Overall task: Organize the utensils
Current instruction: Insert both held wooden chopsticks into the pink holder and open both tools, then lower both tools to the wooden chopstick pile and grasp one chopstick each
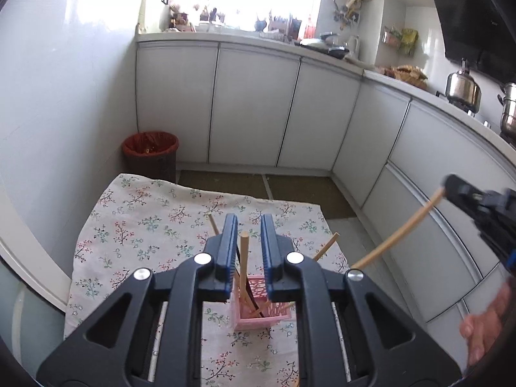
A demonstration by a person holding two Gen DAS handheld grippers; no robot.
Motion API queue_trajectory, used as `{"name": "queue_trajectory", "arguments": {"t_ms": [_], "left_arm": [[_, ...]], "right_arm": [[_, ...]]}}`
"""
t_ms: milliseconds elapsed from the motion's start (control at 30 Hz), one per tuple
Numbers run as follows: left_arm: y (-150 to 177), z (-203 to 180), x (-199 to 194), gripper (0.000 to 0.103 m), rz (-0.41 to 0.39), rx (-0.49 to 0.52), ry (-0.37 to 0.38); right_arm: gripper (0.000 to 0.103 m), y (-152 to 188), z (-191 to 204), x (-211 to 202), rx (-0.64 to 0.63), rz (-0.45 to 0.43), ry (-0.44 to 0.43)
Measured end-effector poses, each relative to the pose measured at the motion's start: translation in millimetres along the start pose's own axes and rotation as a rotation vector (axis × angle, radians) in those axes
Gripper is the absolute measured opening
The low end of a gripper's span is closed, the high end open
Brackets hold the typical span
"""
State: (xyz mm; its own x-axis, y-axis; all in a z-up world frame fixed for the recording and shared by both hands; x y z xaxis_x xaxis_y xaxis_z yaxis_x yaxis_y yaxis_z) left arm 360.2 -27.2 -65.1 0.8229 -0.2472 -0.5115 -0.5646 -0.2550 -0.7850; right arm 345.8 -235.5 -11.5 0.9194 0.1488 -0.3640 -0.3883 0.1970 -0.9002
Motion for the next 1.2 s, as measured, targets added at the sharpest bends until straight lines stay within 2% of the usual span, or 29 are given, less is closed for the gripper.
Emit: {"name": "queue_trajectory", "arguments": {"t_ms": [67,200,300,367,467,533,633,667,733,767,800,833,867,1000,1200], "left_arm": [[-1.7,8.4,-11.2,0.015,-0.029,-0.019,0.007],[-8.6,22.3,-26.7,0.023,-0.061,-0.05,0.01],[-10.9,28.2,-22.2,0.032,-0.052,-0.054,-0.018],[-7.7,31.3,-17.6,0.034,-0.042,-0.051,-0.043],[-0.1,33.6,-13.9,0.034,-0.026,-0.055,-0.069],[4.4,32.4,-14.2,0.036,-0.018,-0.056,-0.071],[11.0,31.0,-17.7,0.045,-0.013,-0.057,-0.074],[13.5,31.7,-20.0,0.05,-0.015,-0.059,-0.075],[19.9,33.1,-25.3,0.059,-0.018,-0.064,-0.087],[23.2,34.9,-27.3,0.069,-0.018,-0.069,-0.095],[28.4,37.1,-30.8,0.079,-0.021,-0.08,-0.104],[33.0,39.3,-33.7,0.082,-0.024,-0.091,-0.106],[39.9,41.2,-36.9,0.084,-0.022,-0.1,-0.107],[72.0,43.6,-35.5,0.085,0.073,-0.098,-0.122],[117.7,33.8,-35.7,0.085,0.187,-0.053,-0.129]], "right_arm": [[0.008,3.0,1.8,12.2,-0.006,0.004,0.005],[0.008,11.2,7.5,39.7,-0.02,0.008,0.016],[0.008,26.7,12.0,59.2,-0.017,0.034,0.013],[0.01,37.7,12.2,70.2,-0.02,0.068,0.036],[0.024,51.8,9.4,75.6,-0.017,0.108,0.073],[0.04,57.0,9.3,70.8,-0.036,0.112,0.099],[0.048,62.3,6.9,60.5,-0.053,0.117,0.135],[0.049,64.9,5.3,56.8,-0.052,0.124,0.143],[0.06,71.9,2.2,46.3,-0.055,0.132,0.156],[0.064,75.8,-0.2,40.3,-0.057,0.129,0.172],[0.076,82.9,-3.6,30.4,-0.055,0.122,0.2],[0.086,88.8,-5.3,22.9,-0.053,0.114,0.217],[0.09,95.0,-7.5,15.4,-0.05,0.106,0.234],[0.096,127.5,-15.3,-6.9,-0.083,0.142,0.304],[0.097,181.6,-28.3,-33.5,-0.116,0.259,0.332]]}}
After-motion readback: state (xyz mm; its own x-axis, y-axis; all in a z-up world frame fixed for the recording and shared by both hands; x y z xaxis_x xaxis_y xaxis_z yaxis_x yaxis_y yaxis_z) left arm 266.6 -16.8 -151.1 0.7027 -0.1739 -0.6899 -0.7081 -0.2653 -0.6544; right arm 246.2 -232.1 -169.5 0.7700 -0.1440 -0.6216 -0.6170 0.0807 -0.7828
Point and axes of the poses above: each gripper's, at about its wrist camera, not at the fingertips, and x roughly the way its jaws point, z to its left, y to its underside, the point moved 5 cm from there along x, roughly the way its jaws point, and after that the axes turned 14 degrees about -x, right-handed, at the moved point
